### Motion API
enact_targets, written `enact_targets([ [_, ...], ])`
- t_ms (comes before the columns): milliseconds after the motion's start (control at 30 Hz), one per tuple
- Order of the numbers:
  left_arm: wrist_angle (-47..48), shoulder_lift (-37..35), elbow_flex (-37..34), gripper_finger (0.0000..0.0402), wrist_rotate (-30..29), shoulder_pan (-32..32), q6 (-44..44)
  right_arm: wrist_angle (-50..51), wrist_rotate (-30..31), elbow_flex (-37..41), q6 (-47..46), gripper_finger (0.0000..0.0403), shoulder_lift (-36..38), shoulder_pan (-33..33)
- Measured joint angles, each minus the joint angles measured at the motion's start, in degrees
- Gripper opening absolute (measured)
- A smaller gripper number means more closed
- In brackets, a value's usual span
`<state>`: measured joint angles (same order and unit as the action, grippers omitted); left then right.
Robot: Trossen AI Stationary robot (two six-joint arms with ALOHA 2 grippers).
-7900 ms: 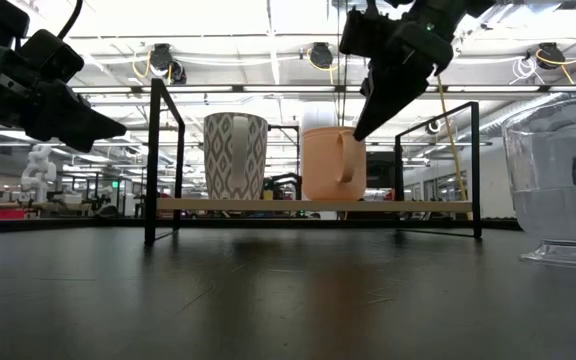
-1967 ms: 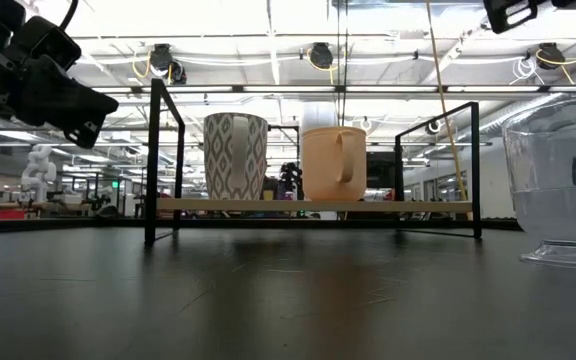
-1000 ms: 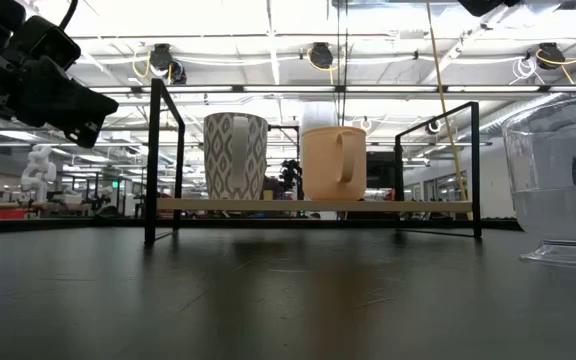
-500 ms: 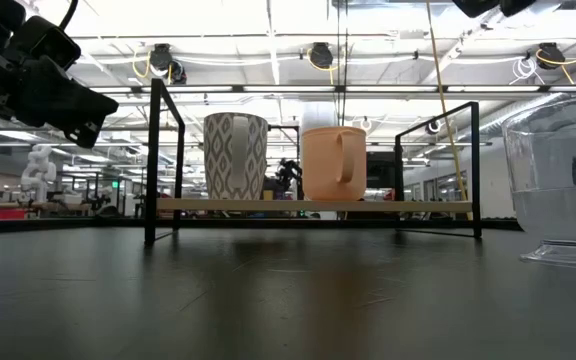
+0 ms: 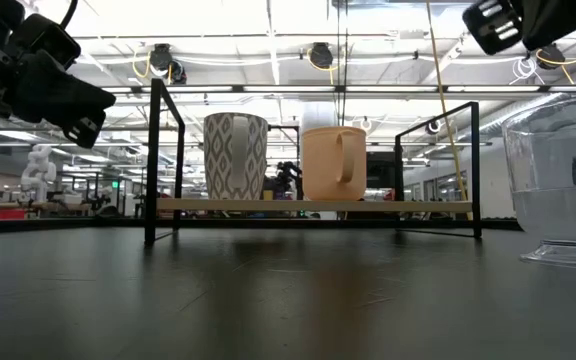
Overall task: Stack small to large cups/mugs on shelf
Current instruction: Put the transparent mug on the shelf
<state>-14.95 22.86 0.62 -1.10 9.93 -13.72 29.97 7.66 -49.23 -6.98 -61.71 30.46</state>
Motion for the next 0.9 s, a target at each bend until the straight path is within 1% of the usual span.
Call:
enact_targets([
  [133, 0.05, 0.01, 0.0, 0.001, -0.17, 0.0, 0.6, -3.08, 0.0, 4.49, -1.53, 0.0, 3.4, -0.08],
  [333, -0.01, -0.01, 0.0, 0.001, -0.42, 0.0, 1.4, -3.24, 0.02, 7.57, -2.82, 0.0, 5.77, -0.12],
  [567, -0.12, 0.01, 0.0, 0.001, -0.44, 0.0, 1.37, -3.9, 0.02, 8.54, -2.47, 0.0, 5.97, -0.06],
  [900, -0.11, -0.01, 0.0, 0.001, -0.43, 0.01, 1.44, -13.81, 0.04, 14.94, -0.25, 0.0, 6.01, 1.62],
])
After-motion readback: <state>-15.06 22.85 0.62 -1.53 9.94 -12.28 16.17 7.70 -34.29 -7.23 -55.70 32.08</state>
